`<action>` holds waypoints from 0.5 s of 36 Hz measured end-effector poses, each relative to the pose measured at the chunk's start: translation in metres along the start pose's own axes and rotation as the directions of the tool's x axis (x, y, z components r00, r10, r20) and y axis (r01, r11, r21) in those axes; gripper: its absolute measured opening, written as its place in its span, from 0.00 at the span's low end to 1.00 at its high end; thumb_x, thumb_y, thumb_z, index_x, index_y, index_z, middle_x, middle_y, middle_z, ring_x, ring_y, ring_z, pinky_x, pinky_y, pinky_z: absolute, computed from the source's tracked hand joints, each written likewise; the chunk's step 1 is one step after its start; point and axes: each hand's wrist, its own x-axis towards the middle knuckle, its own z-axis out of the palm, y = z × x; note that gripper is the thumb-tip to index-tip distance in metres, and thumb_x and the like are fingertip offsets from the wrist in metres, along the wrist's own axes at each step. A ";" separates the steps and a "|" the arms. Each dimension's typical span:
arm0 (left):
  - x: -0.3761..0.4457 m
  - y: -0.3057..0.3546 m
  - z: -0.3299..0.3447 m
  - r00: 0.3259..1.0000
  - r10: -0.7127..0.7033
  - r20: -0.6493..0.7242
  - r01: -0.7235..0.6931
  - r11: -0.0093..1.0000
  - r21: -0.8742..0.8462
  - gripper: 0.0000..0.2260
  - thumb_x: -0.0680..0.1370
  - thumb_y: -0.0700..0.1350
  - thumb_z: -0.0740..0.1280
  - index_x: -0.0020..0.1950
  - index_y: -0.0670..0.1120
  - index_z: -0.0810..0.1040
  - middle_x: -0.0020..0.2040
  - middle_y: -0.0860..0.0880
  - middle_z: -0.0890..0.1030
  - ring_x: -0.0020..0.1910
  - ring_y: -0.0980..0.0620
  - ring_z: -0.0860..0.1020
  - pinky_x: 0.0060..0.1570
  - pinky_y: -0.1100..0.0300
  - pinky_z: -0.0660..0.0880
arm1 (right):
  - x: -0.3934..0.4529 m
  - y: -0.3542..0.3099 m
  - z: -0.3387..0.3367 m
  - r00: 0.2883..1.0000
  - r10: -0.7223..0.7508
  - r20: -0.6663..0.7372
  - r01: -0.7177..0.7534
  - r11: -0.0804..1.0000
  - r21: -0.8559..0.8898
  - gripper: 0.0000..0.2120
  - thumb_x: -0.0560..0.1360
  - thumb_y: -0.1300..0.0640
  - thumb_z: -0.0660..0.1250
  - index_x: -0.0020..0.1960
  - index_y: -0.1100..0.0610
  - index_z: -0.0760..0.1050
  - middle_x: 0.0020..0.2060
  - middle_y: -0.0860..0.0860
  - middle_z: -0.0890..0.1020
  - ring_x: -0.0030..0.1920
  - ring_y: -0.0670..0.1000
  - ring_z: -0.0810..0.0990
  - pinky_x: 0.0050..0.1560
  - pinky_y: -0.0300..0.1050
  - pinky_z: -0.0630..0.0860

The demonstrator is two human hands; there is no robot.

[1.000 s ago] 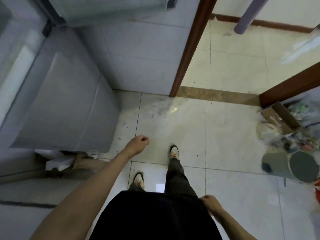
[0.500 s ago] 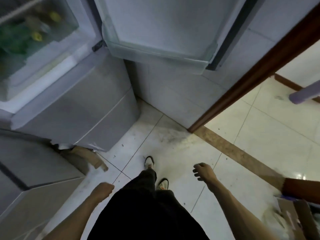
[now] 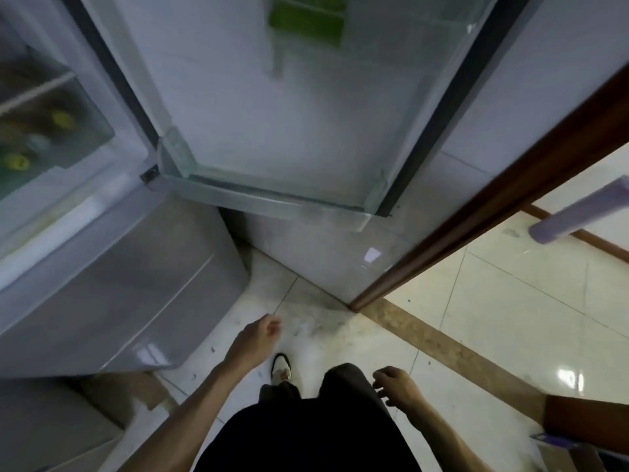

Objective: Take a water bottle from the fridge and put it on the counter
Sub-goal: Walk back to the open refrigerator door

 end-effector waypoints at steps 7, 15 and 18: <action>0.004 0.152 -0.045 0.351 0.793 -0.498 -0.633 0.593 0.498 0.12 0.83 0.43 0.63 0.64 0.45 0.79 0.56 0.50 0.82 0.55 0.53 0.79 0.59 0.66 0.71 | 0.016 -0.085 -0.070 0.951 -0.249 -0.186 0.262 0.964 0.050 0.09 0.79 0.56 0.63 0.47 0.52 0.82 0.43 0.50 0.86 0.44 0.52 0.85 0.52 0.55 0.81; 0.024 0.216 -0.039 0.563 0.683 -0.466 -0.294 0.692 0.659 0.20 0.83 0.59 0.59 0.70 0.50 0.77 0.69 0.51 0.79 0.73 0.49 0.75 0.77 0.34 0.60 | -0.026 -0.220 -0.182 0.599 -0.661 -0.453 0.737 0.675 -0.011 0.08 0.81 0.60 0.64 0.56 0.57 0.81 0.50 0.53 0.86 0.51 0.56 0.85 0.55 0.62 0.81; 0.032 0.208 -0.027 0.534 0.669 -0.518 -0.270 0.715 0.645 0.18 0.83 0.58 0.60 0.65 0.50 0.79 0.62 0.50 0.82 0.66 0.48 0.79 0.78 0.36 0.59 | -0.055 -0.247 -0.215 0.357 -0.756 -0.548 0.878 0.472 -0.079 0.09 0.80 0.60 0.64 0.57 0.58 0.80 0.48 0.45 0.84 0.49 0.47 0.84 0.51 0.56 0.83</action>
